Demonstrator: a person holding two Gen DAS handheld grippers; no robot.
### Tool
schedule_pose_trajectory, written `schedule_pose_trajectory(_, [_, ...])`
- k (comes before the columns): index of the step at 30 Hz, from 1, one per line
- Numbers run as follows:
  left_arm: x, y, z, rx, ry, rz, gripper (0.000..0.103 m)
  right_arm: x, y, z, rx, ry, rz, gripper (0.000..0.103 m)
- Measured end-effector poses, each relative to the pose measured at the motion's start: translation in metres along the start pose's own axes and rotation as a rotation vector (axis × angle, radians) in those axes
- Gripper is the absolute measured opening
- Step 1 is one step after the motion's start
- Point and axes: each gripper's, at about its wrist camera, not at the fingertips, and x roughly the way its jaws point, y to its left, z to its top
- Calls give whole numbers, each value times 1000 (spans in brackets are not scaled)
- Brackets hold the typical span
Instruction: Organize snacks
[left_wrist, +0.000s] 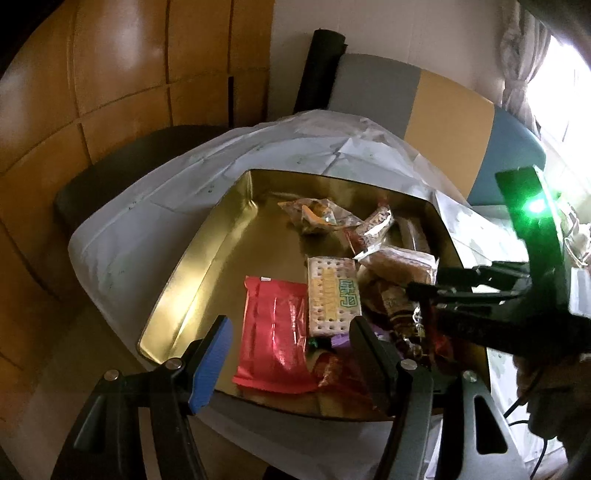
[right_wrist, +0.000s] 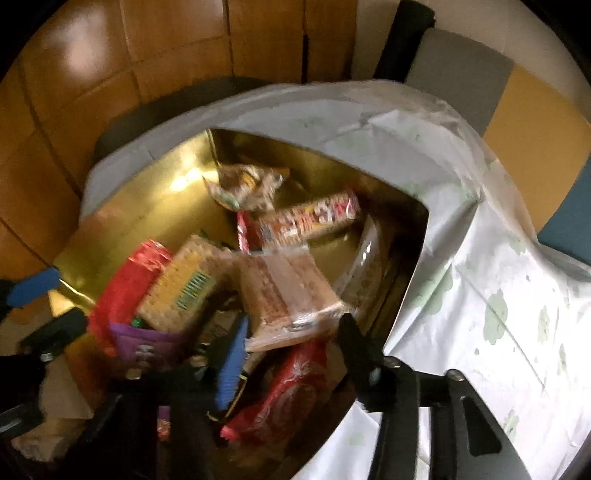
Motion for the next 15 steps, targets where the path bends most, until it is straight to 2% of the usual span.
schedule_pose_trajectory(6, [-7,-2,2,3,-19,20,67,-13,4,-11,7,-49,-5,47])
schedule_pose_trajectory(8, [-8,-3,2,9,-22,24,67,-21,5,-13,13,-71,-14,50])
schedule_pose_trajectory(10, [-11,-4,2,13,-31,25,67,-28,6,-17,28,-93,-13,58])
schedule_pose_trajectory(15, [-17,-8,2,18,-54,26,67,-47,7,-34,84,-141,-40,63])
